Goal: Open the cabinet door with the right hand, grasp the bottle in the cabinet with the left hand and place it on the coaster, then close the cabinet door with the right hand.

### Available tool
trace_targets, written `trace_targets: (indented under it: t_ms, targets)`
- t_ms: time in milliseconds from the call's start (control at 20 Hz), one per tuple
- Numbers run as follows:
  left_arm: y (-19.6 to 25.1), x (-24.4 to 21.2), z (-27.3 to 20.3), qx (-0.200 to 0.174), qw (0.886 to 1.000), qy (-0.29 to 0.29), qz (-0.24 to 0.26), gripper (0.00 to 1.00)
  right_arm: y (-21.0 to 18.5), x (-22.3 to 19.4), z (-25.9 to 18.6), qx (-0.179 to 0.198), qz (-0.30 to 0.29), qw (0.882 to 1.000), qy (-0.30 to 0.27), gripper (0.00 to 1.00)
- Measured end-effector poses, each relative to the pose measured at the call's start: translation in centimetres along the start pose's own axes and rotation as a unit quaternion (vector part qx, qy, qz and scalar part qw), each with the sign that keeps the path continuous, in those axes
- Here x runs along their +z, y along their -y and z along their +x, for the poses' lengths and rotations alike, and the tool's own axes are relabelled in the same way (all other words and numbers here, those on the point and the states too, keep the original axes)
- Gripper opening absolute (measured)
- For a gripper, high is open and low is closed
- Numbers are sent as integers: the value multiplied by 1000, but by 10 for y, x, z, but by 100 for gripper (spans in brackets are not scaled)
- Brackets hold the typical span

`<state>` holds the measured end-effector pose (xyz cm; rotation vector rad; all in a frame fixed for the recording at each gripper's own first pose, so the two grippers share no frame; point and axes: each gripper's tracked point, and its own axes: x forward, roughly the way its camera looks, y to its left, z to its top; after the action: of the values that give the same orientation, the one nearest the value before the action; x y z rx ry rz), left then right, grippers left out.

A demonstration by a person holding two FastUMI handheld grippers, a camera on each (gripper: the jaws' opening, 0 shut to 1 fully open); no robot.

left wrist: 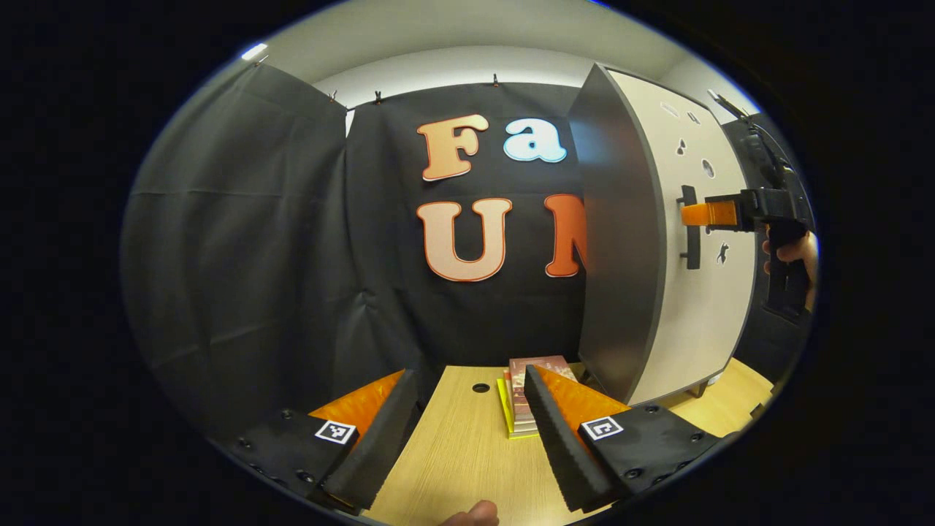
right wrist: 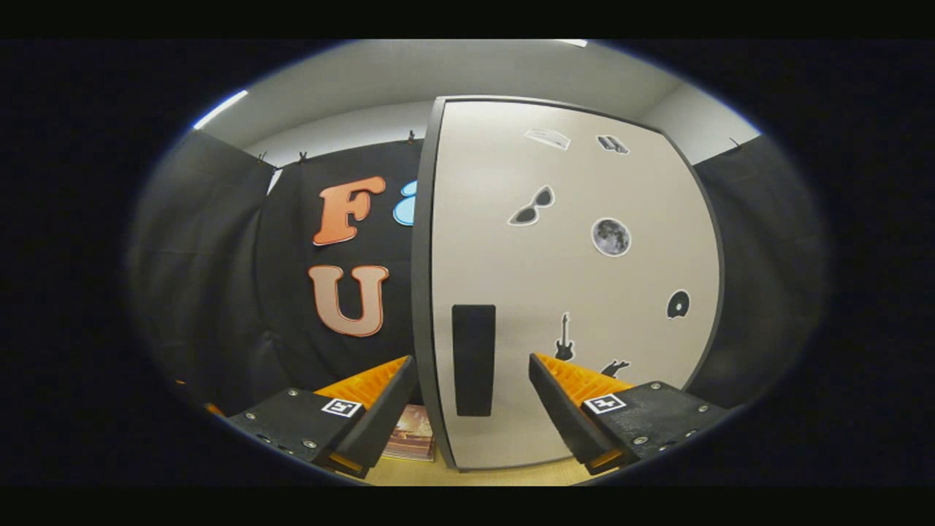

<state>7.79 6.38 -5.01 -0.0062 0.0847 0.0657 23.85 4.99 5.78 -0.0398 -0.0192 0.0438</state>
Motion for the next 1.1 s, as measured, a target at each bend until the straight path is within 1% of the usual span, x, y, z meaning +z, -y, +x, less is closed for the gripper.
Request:
trace_targets:
  t_ms: [100, 150, 200, 250, 300, 350, 400, 450, 600, 700, 750, 800, 900, 950, 1050, 1100]
  targets:
    - [-9, -5, 9, 9, 1000, -9, 6, 96, 2, -5, 12, -8, -11, 1000, -10, 94]
    - [-13, -7, 13, 12, 1000, -10, 7, 96, 2, -6, 16, -9, -11, 1000, -7, 88]
    - [-17, -9, 15, 15, 1000, -13, 7, 96, 2, -8, 20, -9, -9, 1000, -8, 84]
    - [-18, -11, 17, 17, 1000, -15, 6, 96, 3, -12, 23, -11, -9, 1000, -13, 73]
    - [-20, -11, 18, 17, 1000, -16, 7, 96, 4, -16, 24, -13, -9, 1000, -18, 68]
    - [-21, -12, 18, 18, 1000, -16, 8, 96, 4, -17, 25, -11, -6, 1000, -17, 57]
    - [-21, -13, 19, 18, 1000, -17, 9, 96, 2, -16, 24, -8, 0, 1000, -17, 51]
    - [-21, -16, 17, 18, 1000, -18, 11, 96, 2, -16, 23, -7, 5, 1000, -16, 37]
    - [-18, -18, 14, 14, 1000, -19, 10, 96, 2, -16, 19, -1, -4, 1000, -14, 35]
    - [-14, -19, 9, 12, 1000, -18, 13, 96, 3, -16, 18, -3, 1, 1000, -15, 34]
    - [-13, -19, 6, 11, 1000, -18, 13, 96, 4, -17, 16, -2, 9, 1000, -17, 29]
    - [-10, -19, 1, 10, 1000, -19, 13, 96, 4, -17, 13, 0, 15, 1000, -18, 31]
    - [-3, -18, -6, 9, 1000, -18, 14, 96, 5, -17, 8, 3, 12, 1000, -22, 29]
    - [0, -18, -10, 7, 1000, -17, 15, 96, 6, -16, 5, 5, 12, 1000, -24, 32]
    - [10, -15, -20, 4, 1000, -15, 15, 96, 6, -17, -3, 13, 20, 999, -27, 27]
    - [15, -13, -26, 3, 1000, -14, 17, 97, 6, -16, -9, 16, 26, 999, -26, 27]
